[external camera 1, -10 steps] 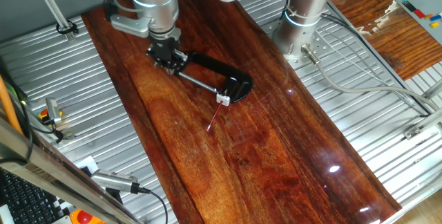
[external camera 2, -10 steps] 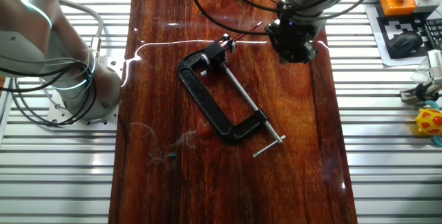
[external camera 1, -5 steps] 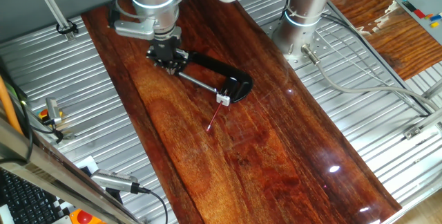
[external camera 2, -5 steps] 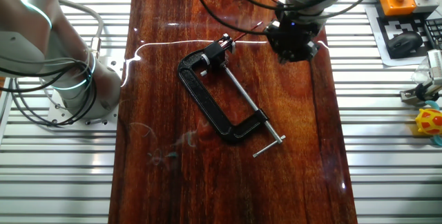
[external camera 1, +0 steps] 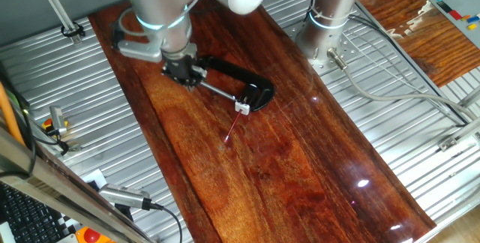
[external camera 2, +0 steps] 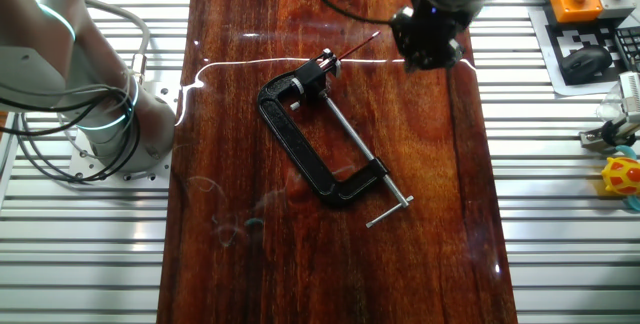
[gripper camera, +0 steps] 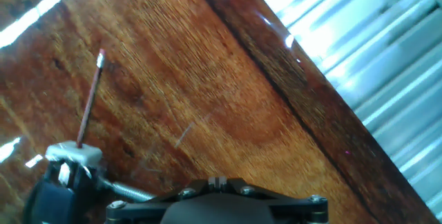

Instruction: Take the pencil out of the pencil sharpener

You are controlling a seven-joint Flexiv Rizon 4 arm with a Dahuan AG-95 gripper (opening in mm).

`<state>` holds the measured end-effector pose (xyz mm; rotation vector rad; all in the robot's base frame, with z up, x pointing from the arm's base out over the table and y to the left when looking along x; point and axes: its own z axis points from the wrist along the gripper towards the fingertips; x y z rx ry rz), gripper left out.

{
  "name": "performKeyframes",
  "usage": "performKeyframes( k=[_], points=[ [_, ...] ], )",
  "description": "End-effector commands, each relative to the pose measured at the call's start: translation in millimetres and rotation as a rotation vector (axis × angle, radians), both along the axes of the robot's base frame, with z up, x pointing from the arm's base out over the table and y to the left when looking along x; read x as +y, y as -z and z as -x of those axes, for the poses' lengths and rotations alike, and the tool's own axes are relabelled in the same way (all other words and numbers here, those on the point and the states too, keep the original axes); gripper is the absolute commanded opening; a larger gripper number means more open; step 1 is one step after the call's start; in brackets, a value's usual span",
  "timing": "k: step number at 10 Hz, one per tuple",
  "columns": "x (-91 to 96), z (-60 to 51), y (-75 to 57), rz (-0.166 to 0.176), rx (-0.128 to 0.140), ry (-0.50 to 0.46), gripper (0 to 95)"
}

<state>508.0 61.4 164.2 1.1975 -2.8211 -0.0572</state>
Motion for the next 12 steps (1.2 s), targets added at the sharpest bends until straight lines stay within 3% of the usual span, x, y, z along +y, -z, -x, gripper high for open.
performKeyframes(
  k=[1, 2, 5, 8, 11, 12],
  points=[
    [39.4, 13.2, 3.9, 0.011, -0.007, 0.250, 0.0],
    [55.7, 22.3, 5.8, 0.015, -0.008, 0.289, 0.0],
    [57.4, 23.3, 6.1, 0.015, -0.020, 0.292, 0.0],
    [57.4, 23.3, 6.1, 0.007, -0.009, 0.231, 0.0],
    [65.3, 23.9, 9.9, 0.004, 0.013, 0.281, 0.0],
    [77.1, 25.9, 13.9, 0.003, 0.014, 0.289, 19.0]
  ],
)
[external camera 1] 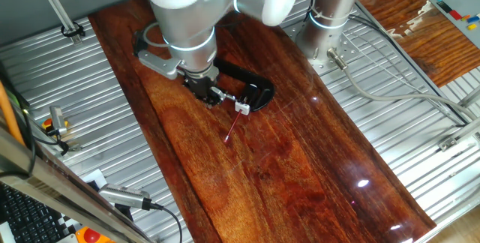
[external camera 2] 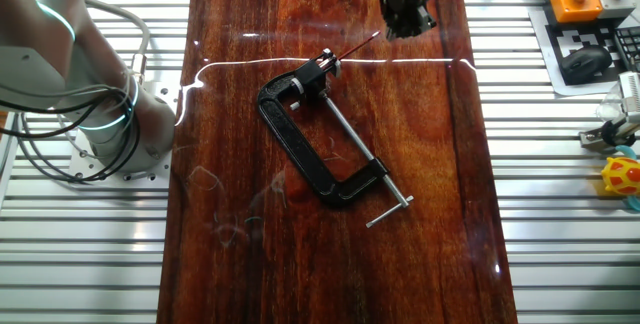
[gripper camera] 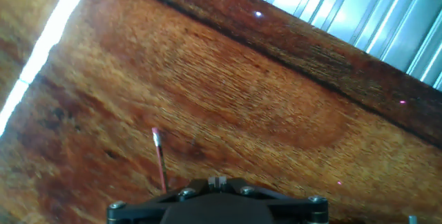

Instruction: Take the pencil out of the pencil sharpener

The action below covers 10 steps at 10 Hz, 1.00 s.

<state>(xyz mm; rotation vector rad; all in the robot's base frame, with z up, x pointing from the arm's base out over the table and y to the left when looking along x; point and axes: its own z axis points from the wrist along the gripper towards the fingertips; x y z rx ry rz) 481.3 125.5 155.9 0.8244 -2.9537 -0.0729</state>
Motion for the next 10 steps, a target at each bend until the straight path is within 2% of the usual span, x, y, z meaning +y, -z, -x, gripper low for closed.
performKeyframes(
  k=[1, 2, 3, 5, 6, 10],
  points=[
    [19.9, 1.1, 8.5, 0.001, 0.010, 0.038, 19.0],
    [33.6, 6.4, 15.0, 0.000, 0.003, 0.056, 38.0],
    [45.2, 12.2, 21.0, -0.011, -0.006, 0.069, 38.0],
    [56.2, 19.7, 29.6, -0.013, -0.018, 0.078, 38.0],
    [56.2, 19.7, 29.6, -0.005, -0.015, 0.074, 38.0],
    [56.2, 19.7, 29.6, -0.017, -0.009, 0.013, 38.0]
  ],
)
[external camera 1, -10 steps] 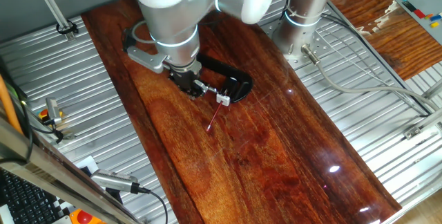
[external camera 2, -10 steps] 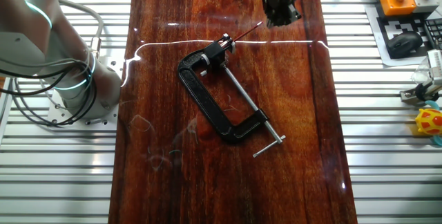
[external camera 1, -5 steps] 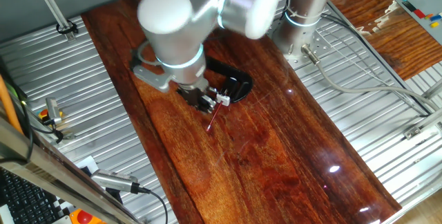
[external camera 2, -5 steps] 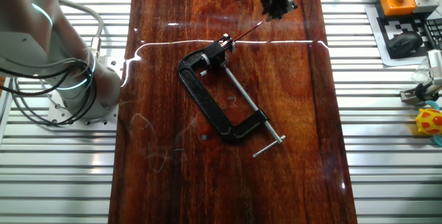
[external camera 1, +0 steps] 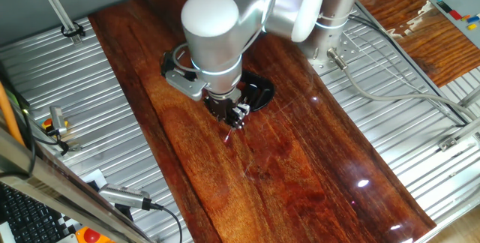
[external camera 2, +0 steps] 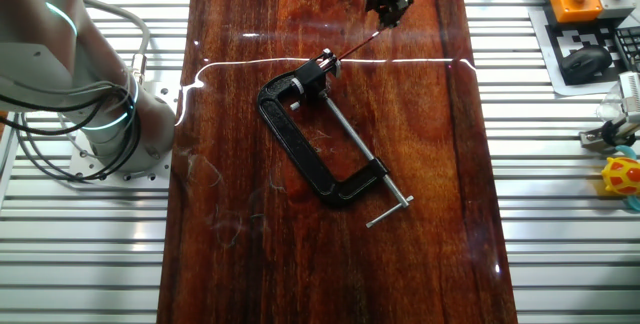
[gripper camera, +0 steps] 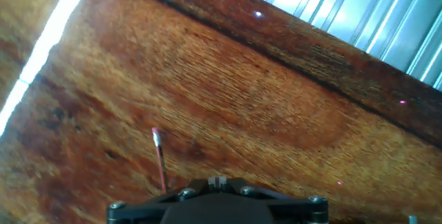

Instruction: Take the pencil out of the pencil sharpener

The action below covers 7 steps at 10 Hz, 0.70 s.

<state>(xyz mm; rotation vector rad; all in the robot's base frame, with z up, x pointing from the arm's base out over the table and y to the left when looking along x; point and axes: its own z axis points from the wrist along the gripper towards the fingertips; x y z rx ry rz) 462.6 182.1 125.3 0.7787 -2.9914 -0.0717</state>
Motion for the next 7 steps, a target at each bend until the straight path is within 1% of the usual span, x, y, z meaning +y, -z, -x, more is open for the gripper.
performKeyframes(
  k=[1, 2, 5, 6, 7],
  points=[
    [-0.5, 1.1, -0.5, -0.012, 0.014, -0.020, 38.0],
    [-1.6, 1.7, 3.2, -0.016, 0.013, -0.017, 38.0],
    [-6.9, 2.8, 27.2, -0.022, -0.001, -0.023, 38.0],
    [-7.5, 3.2, 31.5, -0.022, -0.004, -0.023, 38.0],
    [-8.6, 5.1, 40.6, -0.024, -0.011, -0.026, 38.0]
  ],
)
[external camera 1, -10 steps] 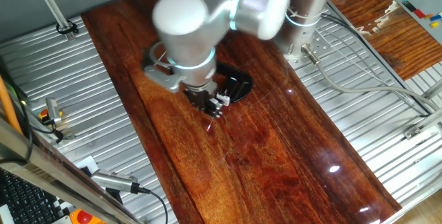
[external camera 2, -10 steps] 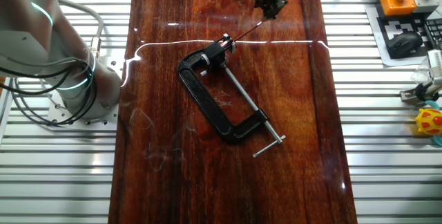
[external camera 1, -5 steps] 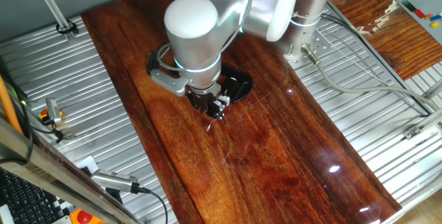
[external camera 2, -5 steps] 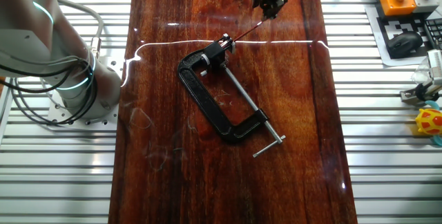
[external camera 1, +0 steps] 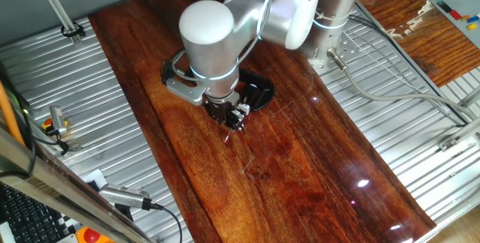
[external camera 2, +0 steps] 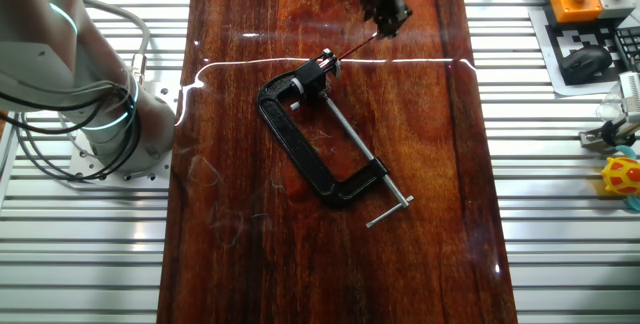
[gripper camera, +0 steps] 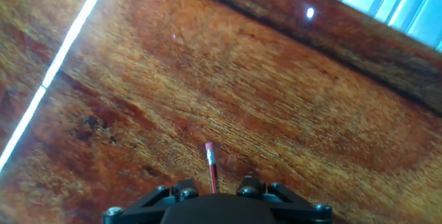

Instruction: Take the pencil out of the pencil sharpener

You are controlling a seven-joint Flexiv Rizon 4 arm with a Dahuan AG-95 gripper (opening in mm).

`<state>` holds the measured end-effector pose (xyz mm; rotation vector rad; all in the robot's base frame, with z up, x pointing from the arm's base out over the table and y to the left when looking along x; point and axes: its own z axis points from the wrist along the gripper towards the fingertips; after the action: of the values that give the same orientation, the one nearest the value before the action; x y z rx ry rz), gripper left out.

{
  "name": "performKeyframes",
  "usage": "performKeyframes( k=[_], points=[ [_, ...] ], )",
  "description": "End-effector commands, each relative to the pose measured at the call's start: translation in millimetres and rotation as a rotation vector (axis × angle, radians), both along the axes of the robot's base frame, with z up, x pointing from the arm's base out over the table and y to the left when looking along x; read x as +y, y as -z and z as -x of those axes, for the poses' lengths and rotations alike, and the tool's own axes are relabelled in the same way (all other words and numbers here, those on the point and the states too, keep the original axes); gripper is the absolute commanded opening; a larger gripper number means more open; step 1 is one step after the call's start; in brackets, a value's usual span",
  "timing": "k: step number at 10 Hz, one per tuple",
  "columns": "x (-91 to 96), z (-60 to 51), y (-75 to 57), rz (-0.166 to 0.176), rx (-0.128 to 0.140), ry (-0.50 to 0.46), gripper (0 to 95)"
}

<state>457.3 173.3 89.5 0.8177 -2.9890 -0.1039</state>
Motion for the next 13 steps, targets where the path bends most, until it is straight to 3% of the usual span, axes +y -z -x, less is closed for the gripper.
performKeyframes(
  k=[1, 4, 7, 10, 13],
  points=[
    [-0.4, 1.5, 9.1, -0.002, -0.011, -0.003, 38.0],
    [-1.2, 5.6, 15.2, -0.006, -0.016, -0.011, 38.0],
    [-1.3, 6.0, 12.5, -0.039, -0.018, -0.011, 38.0],
    [-1.3, 6.0, 12.5, -0.041, -0.019, -0.025, 38.0],
    [4.0, 12.8, 22.2, -0.029, -0.025, -0.018, 38.0]
  ],
)
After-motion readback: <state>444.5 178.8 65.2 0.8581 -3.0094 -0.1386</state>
